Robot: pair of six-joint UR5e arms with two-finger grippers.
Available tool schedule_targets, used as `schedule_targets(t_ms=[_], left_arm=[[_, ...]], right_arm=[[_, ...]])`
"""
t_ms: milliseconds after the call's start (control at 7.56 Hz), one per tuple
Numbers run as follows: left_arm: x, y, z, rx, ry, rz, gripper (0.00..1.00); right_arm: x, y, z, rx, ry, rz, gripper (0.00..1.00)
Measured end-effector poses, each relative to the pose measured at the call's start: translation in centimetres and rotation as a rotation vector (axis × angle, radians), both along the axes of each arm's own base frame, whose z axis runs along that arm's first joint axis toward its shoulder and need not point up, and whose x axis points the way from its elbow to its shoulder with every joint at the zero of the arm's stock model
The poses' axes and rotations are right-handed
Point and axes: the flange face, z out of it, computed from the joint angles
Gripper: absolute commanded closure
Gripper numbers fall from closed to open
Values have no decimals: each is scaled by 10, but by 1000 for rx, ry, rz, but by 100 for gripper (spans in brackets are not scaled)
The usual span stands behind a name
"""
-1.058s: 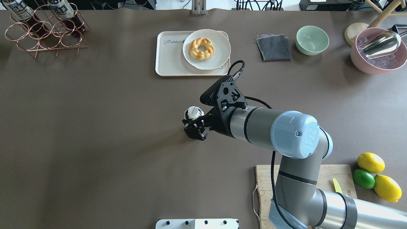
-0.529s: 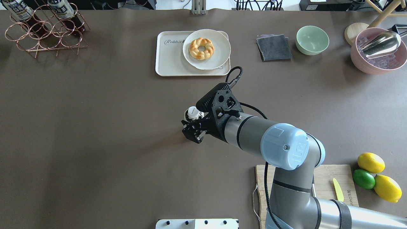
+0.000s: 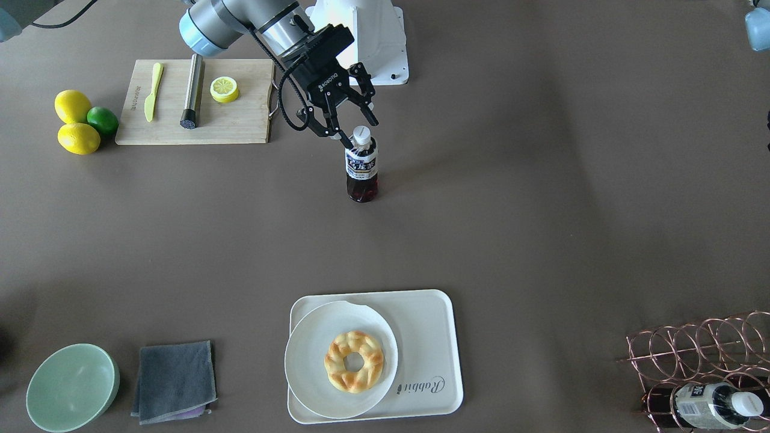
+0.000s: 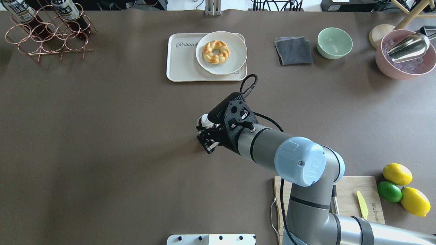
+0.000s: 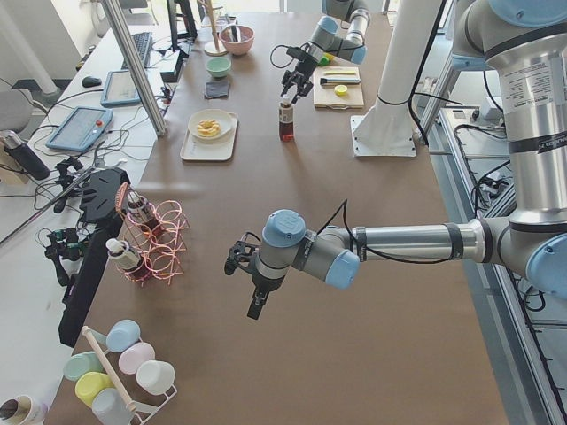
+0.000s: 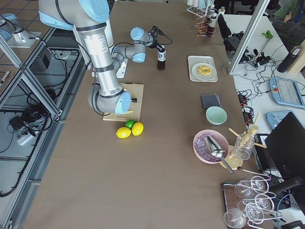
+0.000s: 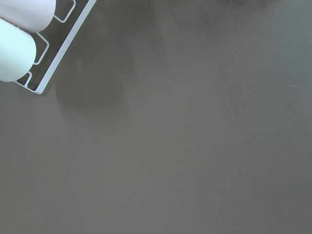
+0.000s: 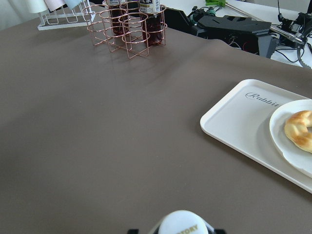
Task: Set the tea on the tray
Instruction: 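Carry the tea bottle with the right gripper to the white tray beside the plate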
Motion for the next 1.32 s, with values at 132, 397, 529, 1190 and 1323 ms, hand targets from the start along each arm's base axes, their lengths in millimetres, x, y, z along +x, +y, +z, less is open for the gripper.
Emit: schedule_targets(t_ms=[132,397,529,1190,1323], left_arm=[[0,0,-1,2,1,1,0],[0,-1,-3,6,1,1,0],[0,-1,-3,7,1,1,0],[4,3,-5,-56,106,28,0],[3,-1,-5,-127,134,26,0]], right_arm=[[0,0,-1,9,4,2,100],[3,-5,-6,19,-1,10,100],[7,-11,-18,24,-15,22,100],[9,-110,-101,-46,-51,162,100],[-1,-141,-115,-71,-39,190,100]])
